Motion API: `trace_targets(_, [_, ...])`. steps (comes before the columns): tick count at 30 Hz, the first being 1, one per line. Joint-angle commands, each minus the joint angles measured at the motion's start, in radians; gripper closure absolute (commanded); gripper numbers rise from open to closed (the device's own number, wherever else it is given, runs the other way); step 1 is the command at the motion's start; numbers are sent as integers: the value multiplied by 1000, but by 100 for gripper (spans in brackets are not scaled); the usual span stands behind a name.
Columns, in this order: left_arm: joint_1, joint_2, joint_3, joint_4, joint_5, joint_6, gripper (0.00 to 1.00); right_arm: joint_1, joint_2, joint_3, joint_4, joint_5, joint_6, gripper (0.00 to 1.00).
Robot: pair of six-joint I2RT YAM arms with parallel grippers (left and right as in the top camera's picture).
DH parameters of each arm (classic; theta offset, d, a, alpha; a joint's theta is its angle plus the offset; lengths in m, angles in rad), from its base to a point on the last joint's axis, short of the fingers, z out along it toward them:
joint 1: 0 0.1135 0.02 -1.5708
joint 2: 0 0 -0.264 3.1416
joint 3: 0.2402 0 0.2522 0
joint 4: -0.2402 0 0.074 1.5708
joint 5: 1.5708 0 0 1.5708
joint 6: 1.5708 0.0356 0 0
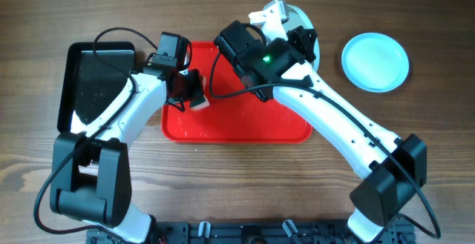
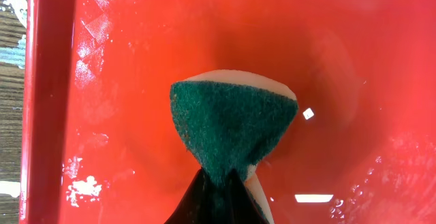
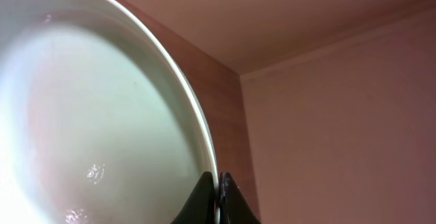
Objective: Clean dirty plates on tray and stack at the side
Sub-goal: 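Lift the last plate with the right gripper and carry it right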
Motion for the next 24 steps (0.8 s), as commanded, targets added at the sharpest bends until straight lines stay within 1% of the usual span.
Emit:
trace_targets(1, [0,8,-6,23,16,9,96,7,-21,17,-3,-1,14,96])
trace_targets(6, [0,8,-6,35,16,9,96,83,-21,17,1,4,13,96])
trace_targets(8, [0,8,-6,34,16,9,96,108,-21,17,2,35,13,96])
trace_targets(12, [0,8,-6,34,16,9,96,108,-21,17,0,63,5,96])
trace_targets(15, [0,8,-6,34,16,9,96,109,-21,17,2,-41,21,96])
trace_targets(17, [0,8,-6,34,16,9,96,109,-21,17,4,-96,56,96])
trace_targets(18, [0,8,-6,33,16,9,96,109,-21,17,4,-78,43,96])
trace_targets(20, [0,8,-6,32,16,9,96,109,-21,17,-1,19,21,96])
trace_targets(21, [0,8,-6,32,16,9,96,109,-21,17,2,18,16,96])
trace_targets(23, [0,8,-6,32,16,9,96,106,-21,15,16,-132,58,96])
trace_targets(24, [0,8,-6,29,16,9,96,106,-21,6,35,-171,58,96])
